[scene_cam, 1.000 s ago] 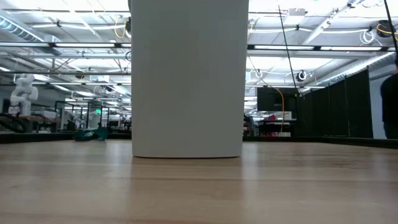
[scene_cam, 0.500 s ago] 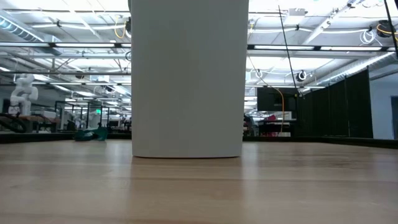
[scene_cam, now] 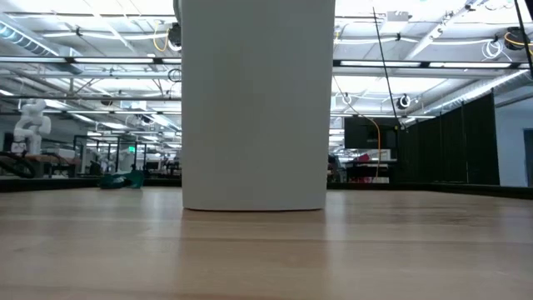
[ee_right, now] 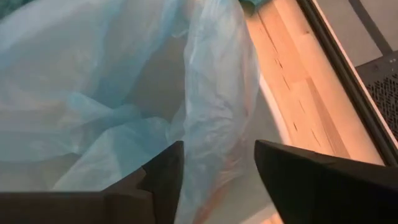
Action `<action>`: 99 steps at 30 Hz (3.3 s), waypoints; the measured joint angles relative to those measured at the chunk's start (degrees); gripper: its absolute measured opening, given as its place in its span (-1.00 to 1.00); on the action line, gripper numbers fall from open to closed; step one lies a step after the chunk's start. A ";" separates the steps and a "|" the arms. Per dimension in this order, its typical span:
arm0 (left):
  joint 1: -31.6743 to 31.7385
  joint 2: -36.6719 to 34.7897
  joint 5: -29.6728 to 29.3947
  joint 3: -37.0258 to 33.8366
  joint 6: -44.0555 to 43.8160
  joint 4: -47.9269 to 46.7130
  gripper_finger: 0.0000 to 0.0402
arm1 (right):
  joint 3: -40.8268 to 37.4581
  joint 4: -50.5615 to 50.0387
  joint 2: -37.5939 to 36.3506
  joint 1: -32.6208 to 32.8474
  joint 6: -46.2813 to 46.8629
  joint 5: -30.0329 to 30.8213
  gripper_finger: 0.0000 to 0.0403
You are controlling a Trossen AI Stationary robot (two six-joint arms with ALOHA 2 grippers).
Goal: Place trash/remove bag and relplace
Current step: Insert the new blue trash bag into the white trash bin
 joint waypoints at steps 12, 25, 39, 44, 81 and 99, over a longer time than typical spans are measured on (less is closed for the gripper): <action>0.00 0.08 -3.64 0.00 -4.28 0.02 -0.58 | 0.00 -0.19 -0.09 -0.86 -0.73 -2.54 -0.95; 0.00 0.08 -3.64 0.00 -5.60 0.03 -0.87 | 0.00 0.77 -0.38 -3.40 -1.12 -2.51 -1.00; 0.00 0.08 -3.64 0.00 -5.84 0.05 -0.88 | 0.00 0.42 -0.47 -5.06 -1.79 -2.35 -1.00; 0.00 0.08 -3.64 0.00 -5.84 0.03 -0.88 | -0.04 -0.11 -2.03 -5.82 -1.87 -2.36 -1.00; 2.24 0.07 -2.00 0.00 -5.84 1.67 -0.88 | -19.96 9.14 -6.72 -12.15 -1.26 -10.30 -1.00; 3.02 0.49 -0.76 0.00 -5.97 1.82 -0.88 | -19.93 9.67 -17.73 -12.20 -1.29 -9.82 -0.71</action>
